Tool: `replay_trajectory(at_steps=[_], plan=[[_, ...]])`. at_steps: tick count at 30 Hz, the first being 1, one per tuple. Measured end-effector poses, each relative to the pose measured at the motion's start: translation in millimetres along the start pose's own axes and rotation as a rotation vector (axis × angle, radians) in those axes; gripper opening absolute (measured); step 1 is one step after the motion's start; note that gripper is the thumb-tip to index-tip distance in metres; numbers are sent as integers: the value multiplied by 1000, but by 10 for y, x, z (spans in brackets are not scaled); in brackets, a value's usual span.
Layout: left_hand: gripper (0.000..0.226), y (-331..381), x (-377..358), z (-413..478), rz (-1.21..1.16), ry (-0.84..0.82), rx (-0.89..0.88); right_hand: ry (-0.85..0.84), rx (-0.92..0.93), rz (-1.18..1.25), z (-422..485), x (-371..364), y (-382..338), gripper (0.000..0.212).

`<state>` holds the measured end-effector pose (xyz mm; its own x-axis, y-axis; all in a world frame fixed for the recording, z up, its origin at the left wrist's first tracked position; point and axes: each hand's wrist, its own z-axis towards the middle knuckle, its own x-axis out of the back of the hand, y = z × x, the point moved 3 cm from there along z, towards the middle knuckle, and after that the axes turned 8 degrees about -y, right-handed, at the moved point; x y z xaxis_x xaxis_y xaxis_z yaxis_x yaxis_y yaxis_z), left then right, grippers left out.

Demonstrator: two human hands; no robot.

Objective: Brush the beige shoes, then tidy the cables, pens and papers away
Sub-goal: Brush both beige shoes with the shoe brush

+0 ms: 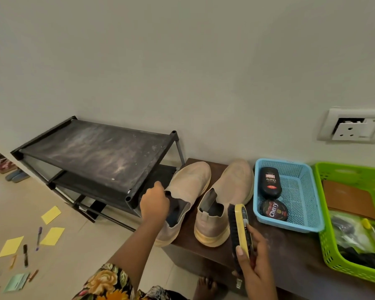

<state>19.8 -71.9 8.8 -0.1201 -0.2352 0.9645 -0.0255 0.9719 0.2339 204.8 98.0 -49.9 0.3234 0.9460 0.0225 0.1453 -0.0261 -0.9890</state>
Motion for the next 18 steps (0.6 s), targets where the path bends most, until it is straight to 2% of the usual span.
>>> replay_trajectory(at_steps=[4,12,15,18], plan=[[14,-100,212,-168,-119,84,65,-22,-22,7,-38,-13,-3,49],[13,-76,886,-719,-333,266,-19,14,35,-30,-307,66,-135,47],[15,40,936,-1018,-459,246,-67,68,84,-30,-511,186,-183,44],[16,220,779,-1297,-518,144,-93,140,119,-3,-719,315,-275,43]])
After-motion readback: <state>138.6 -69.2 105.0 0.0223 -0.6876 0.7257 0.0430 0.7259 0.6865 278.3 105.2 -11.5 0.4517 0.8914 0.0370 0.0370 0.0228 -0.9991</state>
